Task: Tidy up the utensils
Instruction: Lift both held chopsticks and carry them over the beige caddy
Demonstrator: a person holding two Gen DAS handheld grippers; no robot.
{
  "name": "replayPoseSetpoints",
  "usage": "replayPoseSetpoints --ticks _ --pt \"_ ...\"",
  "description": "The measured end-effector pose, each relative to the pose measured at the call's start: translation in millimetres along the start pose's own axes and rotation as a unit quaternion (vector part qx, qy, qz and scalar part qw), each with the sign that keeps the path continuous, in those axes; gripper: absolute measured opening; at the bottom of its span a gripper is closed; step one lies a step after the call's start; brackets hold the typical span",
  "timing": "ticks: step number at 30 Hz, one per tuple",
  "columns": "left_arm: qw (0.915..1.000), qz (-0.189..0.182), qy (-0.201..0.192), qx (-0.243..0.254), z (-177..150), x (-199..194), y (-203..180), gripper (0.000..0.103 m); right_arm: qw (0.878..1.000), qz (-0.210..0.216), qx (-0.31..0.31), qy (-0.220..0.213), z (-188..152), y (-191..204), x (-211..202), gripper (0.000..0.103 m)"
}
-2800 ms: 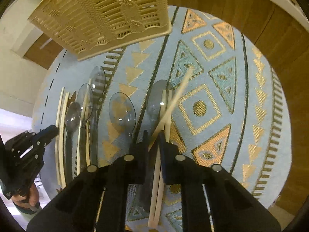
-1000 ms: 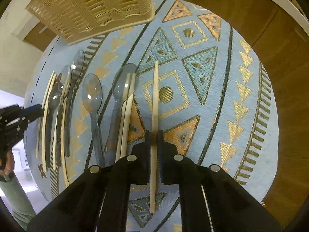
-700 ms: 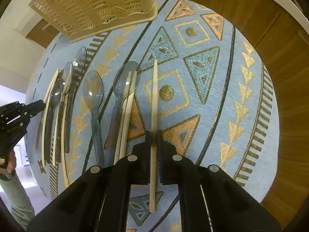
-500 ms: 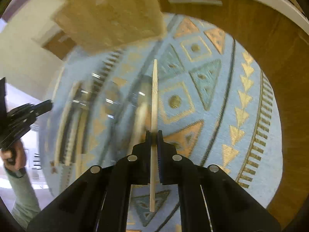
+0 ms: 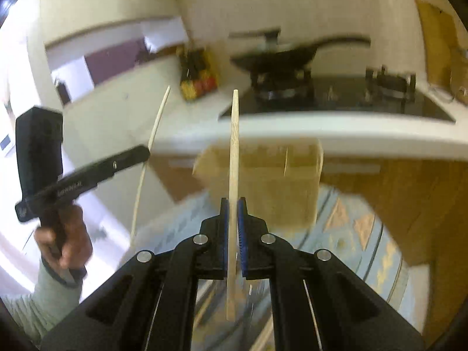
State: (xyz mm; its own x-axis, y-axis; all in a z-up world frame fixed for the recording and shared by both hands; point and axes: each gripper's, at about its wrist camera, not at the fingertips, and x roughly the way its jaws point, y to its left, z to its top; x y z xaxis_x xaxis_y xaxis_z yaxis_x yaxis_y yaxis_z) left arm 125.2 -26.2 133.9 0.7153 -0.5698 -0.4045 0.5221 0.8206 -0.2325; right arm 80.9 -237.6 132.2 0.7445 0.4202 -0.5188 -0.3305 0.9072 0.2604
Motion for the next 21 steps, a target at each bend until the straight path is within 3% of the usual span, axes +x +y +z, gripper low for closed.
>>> replayPoseSetpoints --ticks 5,9,16,21 --pt "0.9985 0.001 -0.053 -0.01 30 27 12 0.004 0.996 -0.042 0.03 -0.07 51 -16 18 0.004" --pt "0.9964 0.02 -0.08 -0.015 38 49 21 0.004 0.99 -0.08 0.047 -0.105 74 -35 43 0.004" --pt "0.9891 0.076 -0.126 -0.007 29 74 35 0.004 0.979 -0.141 0.064 -0.129 68 -60 81 0.004" --pt "0.9799 0.127 -0.153 0.007 19 82 34 0.004 0.979 -0.149 0.062 -0.123 58 -63 97 0.005"
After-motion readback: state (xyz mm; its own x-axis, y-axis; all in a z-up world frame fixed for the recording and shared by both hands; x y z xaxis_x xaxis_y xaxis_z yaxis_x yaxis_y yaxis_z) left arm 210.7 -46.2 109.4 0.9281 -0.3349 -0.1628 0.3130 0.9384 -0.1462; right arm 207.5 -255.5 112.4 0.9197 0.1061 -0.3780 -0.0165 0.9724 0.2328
